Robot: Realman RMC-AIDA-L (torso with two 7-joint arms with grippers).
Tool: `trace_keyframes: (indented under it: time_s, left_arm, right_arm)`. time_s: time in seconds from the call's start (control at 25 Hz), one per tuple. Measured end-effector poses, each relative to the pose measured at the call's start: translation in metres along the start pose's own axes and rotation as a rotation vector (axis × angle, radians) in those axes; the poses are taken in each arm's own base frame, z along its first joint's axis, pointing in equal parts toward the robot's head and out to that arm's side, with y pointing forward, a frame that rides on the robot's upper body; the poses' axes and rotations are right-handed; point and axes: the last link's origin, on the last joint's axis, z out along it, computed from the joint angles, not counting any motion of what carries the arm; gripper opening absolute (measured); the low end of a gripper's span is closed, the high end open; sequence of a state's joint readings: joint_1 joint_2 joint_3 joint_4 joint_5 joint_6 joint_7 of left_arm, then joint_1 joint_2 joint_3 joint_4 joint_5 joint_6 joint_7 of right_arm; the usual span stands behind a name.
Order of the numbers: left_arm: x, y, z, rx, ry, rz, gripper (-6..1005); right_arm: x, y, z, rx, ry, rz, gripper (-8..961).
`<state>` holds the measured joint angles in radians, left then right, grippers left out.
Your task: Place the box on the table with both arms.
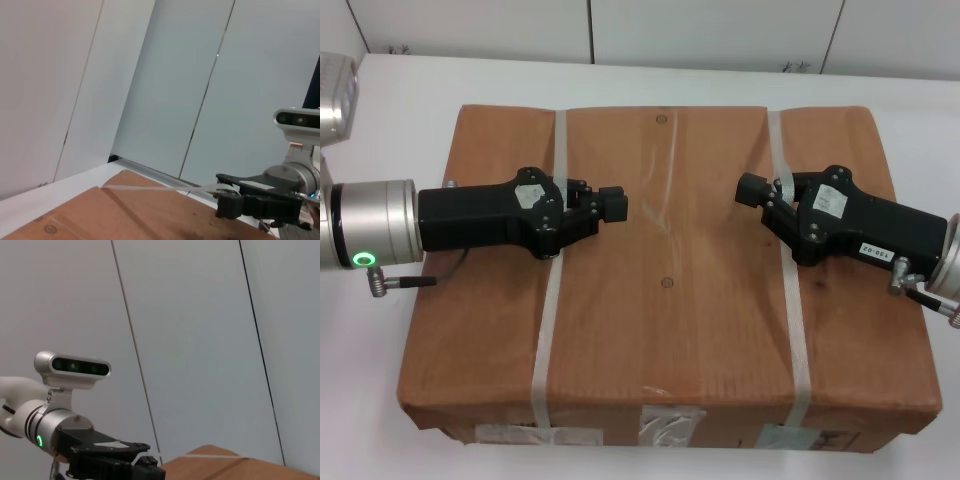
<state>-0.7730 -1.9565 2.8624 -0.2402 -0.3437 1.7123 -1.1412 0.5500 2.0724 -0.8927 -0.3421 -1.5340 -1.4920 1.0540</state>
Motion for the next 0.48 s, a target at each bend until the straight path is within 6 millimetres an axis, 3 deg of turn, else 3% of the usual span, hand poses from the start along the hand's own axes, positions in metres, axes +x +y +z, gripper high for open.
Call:
trace_keyframes:
  time_s: [0.48]
  left_arm:
    - [-0.0007,-0.0016,-0.0003,0.012,-0.006,0.001,101]
  right_arm:
    - [0.0003,-0.0004,0.0013,-0.001,0.007,-0.003,5]
